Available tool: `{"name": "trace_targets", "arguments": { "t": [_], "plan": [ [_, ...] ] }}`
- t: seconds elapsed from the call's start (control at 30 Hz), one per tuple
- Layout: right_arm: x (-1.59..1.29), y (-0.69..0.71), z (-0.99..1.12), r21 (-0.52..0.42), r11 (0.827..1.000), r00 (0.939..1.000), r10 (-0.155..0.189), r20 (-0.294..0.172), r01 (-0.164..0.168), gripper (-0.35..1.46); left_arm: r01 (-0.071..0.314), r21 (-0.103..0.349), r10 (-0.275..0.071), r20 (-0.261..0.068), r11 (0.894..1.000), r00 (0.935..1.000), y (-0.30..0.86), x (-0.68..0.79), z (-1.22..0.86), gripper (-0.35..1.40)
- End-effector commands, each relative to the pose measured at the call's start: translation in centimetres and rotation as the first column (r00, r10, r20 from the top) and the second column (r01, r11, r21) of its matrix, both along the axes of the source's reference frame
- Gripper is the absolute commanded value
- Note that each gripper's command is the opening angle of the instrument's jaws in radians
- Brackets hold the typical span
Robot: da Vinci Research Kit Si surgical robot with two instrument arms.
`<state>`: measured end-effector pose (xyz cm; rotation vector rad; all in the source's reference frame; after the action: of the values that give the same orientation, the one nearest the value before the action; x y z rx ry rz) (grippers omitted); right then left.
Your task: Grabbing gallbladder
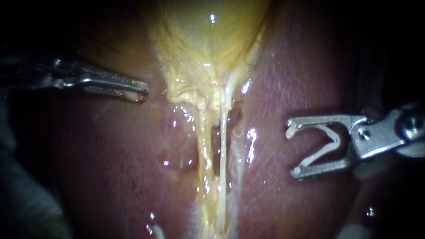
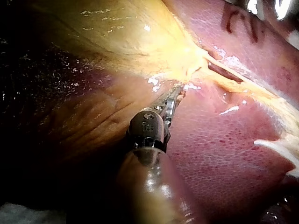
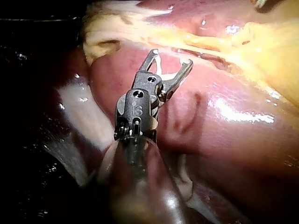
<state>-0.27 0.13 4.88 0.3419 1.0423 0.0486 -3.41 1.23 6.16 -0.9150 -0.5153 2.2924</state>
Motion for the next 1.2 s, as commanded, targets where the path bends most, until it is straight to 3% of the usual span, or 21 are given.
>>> {"name": "trace_targets", "arguments": {
  "t": [0.03, 0.2, 0.23, 0.27, 0.33, 0.57, 0.83, 1.2],
  "plan": [
    [0.00, 0.00, 0.00, 0.000, 1.000, 1.0000, 0.000, 0.000, 0.000, 0.47, -0.001, 0.000, 0.001, 0.000, 1.000, 1.0000, 0.00, 0.00, 0.00, -0.35],
    [0.00, 0.00, 0.00, 0.000, 1.000, 1.0000, 0.000, 0.000, 0.000, 0.47, -0.005, 0.006, 0.005, 0.005, 1.000, 1.0000, -0.01, 0.00, -0.01, -0.30],
    [0.00, 0.00, 0.00, 0.000, 1.000, 1.0000, 0.000, 0.000, 0.000, 0.47, -0.005, 0.014, 0.005, 0.007, 1.000, 1.0000, -0.01, 0.00, 0.00, 0.02],
    [0.00, 0.00, 0.00, 0.000, 1.000, 1.0000, 0.000, 0.000, 0.000, 0.47, -0.011, 0.011, 0.011, 0.010, 1.000, 0.9999, -0.01, 0.00, 0.01, 0.17],
    [0.00, 0.00, 0.00, 0.000, 1.000, 1.0000, 0.000, 0.000, 0.000, 0.47, -0.029, -0.005, 0.029, 0.014, 1.000, 0.9995, -0.02, 0.01, 0.01, 0.12],
    [0.00, 0.00, 0.00, 0.000, 1.000, 1.0000, 0.000, 0.000, 0.000, 0.47, -0.040, -0.017, 0.040, 0.015, 0.999, 0.9991, -0.03, 0.00, -0.05, 0.51],
    [0.00, 0.00, 0.00, 0.000, 1.000, 1.0000, -0.001, 0.000, 0.001, 0.47, -0.045, -0.031, 0.046, 0.013, 0.998, 0.9989, -0.04, -0.15, -0.05, 0.62],
    [0.00, 0.00, 0.00, 0.000, 1.000, 1.0000, 0.000, 0.000, 0.000, 0.47, -0.031, -0.032, 0.032, 0.008, 0.999, 0.9995, 0.02, -0.42, 0.00, 0.52]
  ]
}}
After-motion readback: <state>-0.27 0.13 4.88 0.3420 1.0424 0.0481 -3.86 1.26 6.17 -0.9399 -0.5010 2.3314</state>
